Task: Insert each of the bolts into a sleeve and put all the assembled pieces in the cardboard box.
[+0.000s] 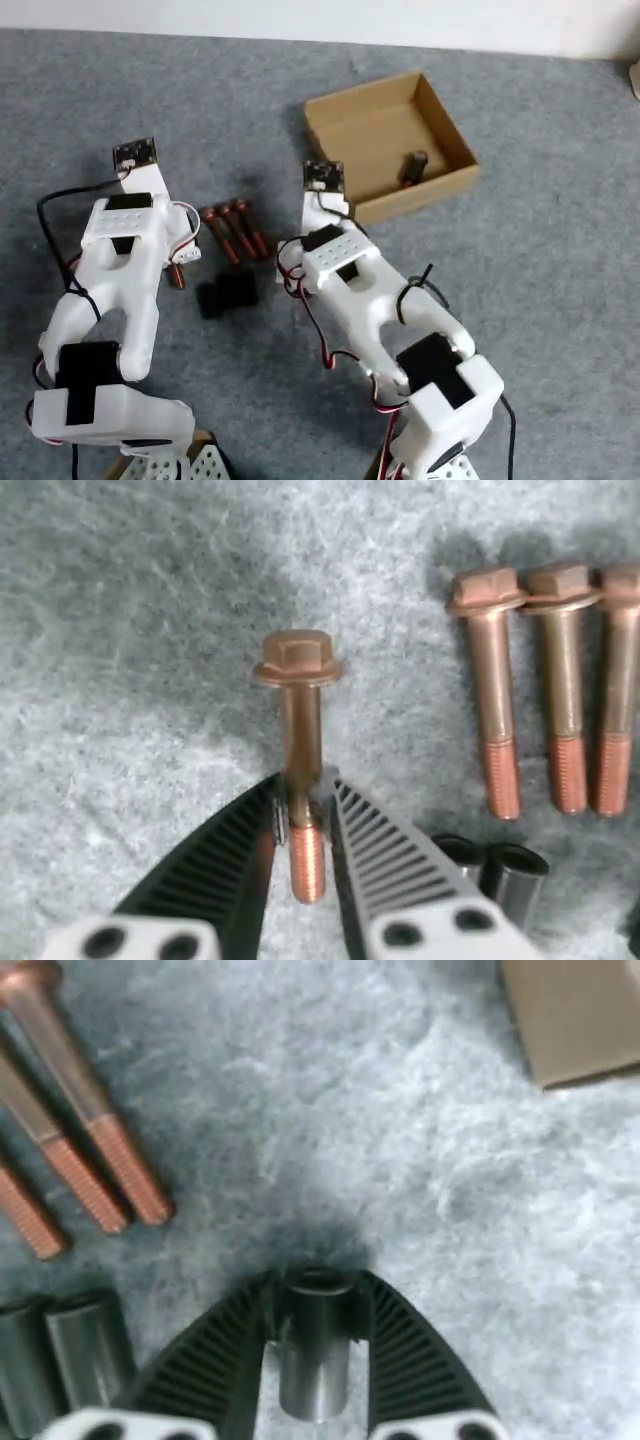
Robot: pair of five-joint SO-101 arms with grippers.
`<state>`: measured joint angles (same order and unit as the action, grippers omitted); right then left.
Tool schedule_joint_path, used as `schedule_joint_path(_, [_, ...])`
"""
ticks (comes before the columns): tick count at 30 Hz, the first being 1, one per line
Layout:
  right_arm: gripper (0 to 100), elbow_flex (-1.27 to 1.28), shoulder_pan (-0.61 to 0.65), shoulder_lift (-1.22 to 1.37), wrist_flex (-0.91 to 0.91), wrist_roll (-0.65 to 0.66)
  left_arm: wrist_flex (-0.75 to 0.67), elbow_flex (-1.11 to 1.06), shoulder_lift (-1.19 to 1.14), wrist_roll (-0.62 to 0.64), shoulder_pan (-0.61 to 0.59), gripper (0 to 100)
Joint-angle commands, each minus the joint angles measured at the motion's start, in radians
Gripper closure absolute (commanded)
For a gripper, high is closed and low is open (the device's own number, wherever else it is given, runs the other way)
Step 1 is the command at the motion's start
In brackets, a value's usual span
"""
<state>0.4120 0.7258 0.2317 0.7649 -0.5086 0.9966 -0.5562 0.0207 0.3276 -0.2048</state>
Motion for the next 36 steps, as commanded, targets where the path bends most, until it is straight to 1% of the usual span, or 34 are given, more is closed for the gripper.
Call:
schedule_joint_path(1, [98.8,-0.005,0.019,-0.087,0.054,-0.003,-0.012,0.008,0.051,0.006,-0.01,99])
schedule_joint_path(3, [97.3,-0.004,0.024,-0.122,0.076,-0.003,-0.012,0.008,0.051,0.006,-0.01,99])
schedule_joint_path(7, [91.3,0.001,0.03,-0.14,0.077,-0.008,-0.014,0.01,0.051,0.006,-0.01,99])
schedule_joint_path(11, [91.3,0.001,0.045,-0.14,0.076,-0.008,-0.034,0.008,0.051,0.006,-0.01,99])
schedule_joint_path(21, [91.3,0.007,0.027,-0.137,0.077,0.0,-0.029,0.008,0.051,0.006,-0.01,99])
schedule_joint_path(25, [91.5,0.022,0.03,-0.071,0.074,0.0,-0.029,0.008,0.051,0.006,-0.01,99])
schedule_joint_path(27, [93.5,0.025,0.021,-0.021,0.077,0.002,-0.031,0.008,0.051,0.006,-0.01,99])
schedule_joint_path(28, [97.2,0.021,0.01,-0.005,0.079,0.005,-0.031,0.008,0.051,0.006,-0.01,99])
schedule_joint_path(29, [99.8,0.019,-0.007,-0.001,0.079,0.029,-0.031,0.008,0.051,0.006,-0.01,99])
schedule_joint_path(30, [99.1,0.019,-0.021,-0.007,0.081,0.06,-0.031,0.008,0.051,0.006,-0.01,99])
schedule_joint_path(32, [99.6,0.021,-0.045,-0.053,0.082,0.1,-0.029,0.008,0.051,0.006,-0.01,99])
schedule_joint_path(36, [99.5,0.024,-0.117,-0.243,0.151,0.115,-0.029,0.008,0.051,0.006,-0.01,99])
